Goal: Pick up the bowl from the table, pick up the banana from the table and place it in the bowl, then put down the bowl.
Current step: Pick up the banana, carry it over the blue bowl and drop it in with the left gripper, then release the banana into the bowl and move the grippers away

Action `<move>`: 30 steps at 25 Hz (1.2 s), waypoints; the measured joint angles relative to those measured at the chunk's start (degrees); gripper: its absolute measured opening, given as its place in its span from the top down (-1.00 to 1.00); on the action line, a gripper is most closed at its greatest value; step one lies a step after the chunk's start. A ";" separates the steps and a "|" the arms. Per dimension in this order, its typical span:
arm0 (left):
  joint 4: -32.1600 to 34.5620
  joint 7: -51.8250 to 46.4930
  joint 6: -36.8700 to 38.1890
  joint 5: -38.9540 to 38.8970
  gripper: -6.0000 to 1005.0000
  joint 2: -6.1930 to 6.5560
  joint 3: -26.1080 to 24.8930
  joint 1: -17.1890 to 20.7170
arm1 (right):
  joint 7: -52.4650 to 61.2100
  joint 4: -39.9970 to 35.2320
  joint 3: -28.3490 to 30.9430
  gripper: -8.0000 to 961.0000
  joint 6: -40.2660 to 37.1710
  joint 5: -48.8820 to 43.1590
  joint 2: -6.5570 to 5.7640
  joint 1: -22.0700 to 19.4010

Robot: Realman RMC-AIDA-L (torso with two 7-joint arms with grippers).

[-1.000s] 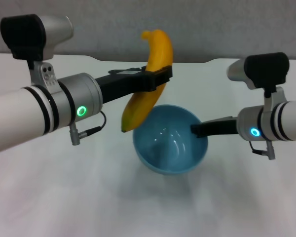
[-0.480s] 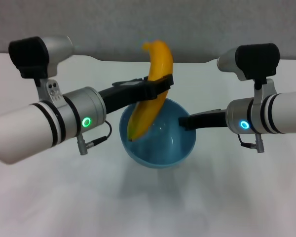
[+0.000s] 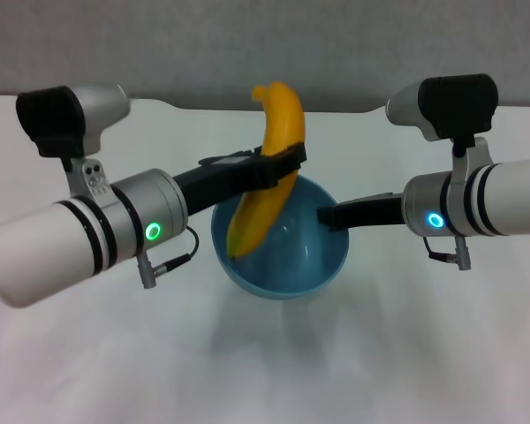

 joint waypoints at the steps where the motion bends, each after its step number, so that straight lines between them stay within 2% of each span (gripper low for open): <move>1: 0.00 0.00 0.00 0.00 -0.17 0.00 0.00 0.00 | 0.00 -0.06 0.10 0.83 0.01 0.00 0.00 0.00; 10: 1.57 6.17 -0.15 -4.64 -0.19 0.01 1.31 0.10 | 0.08 0.03 0.52 0.83 0.23 -0.02 -0.08 0.00; 16: 2.03 7.20 0.15 -4.26 -0.63 0.17 1.44 0.05 | 0.13 -0.37 0.55 0.83 0.54 -0.13 -0.23 -0.03; 21: 1.59 7.51 1.47 3.84 -0.73 0.54 -2.40 3.93 | 0.21 -1.84 1.29 0.82 1.61 -0.48 -0.36 0.09; 26: -4.07 6.37 1.55 13.84 -0.77 0.51 -9.48 8.21 | -0.81 -3.43 4.06 0.82 3.41 -0.72 -0.52 0.02; 30: -6.98 1.48 2.64 24.42 -0.77 0.37 -11.42 9.41 | -1.88 -4.85 6.36 0.82 5.04 -1.73 -0.53 0.63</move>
